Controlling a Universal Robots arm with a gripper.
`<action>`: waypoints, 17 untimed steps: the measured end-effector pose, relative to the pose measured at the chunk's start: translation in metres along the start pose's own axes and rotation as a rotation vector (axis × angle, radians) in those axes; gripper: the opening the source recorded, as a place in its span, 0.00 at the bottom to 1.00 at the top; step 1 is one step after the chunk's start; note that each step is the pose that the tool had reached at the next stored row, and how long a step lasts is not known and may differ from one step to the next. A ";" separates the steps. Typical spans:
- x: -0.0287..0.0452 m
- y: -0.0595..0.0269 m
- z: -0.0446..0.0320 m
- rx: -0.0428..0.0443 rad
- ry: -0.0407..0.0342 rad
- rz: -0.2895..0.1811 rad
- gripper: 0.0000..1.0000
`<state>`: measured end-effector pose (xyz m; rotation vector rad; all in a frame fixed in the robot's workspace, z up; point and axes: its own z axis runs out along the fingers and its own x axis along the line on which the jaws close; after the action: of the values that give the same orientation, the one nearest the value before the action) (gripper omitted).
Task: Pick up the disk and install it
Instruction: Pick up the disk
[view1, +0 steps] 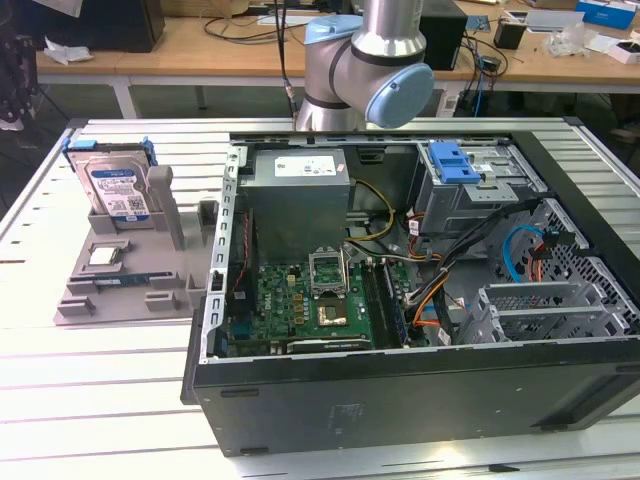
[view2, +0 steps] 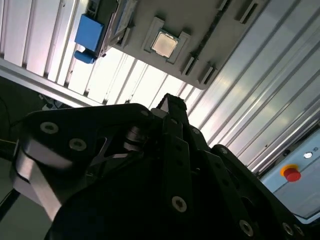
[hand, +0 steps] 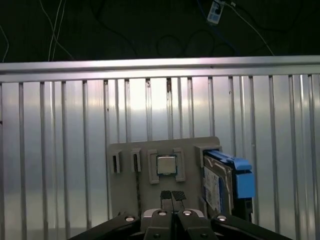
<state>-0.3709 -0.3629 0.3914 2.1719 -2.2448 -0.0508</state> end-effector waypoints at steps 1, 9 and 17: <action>0.0000 0.0000 0.0000 0.0000 0.0000 -0.001 0.11; 0.0000 0.0000 0.0000 -0.0001 0.0002 -0.007 0.23; 0.0000 0.0000 0.0001 -0.0001 0.0004 -0.012 0.54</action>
<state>-0.3708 -0.3629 0.3913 2.1855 -2.2314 -0.0506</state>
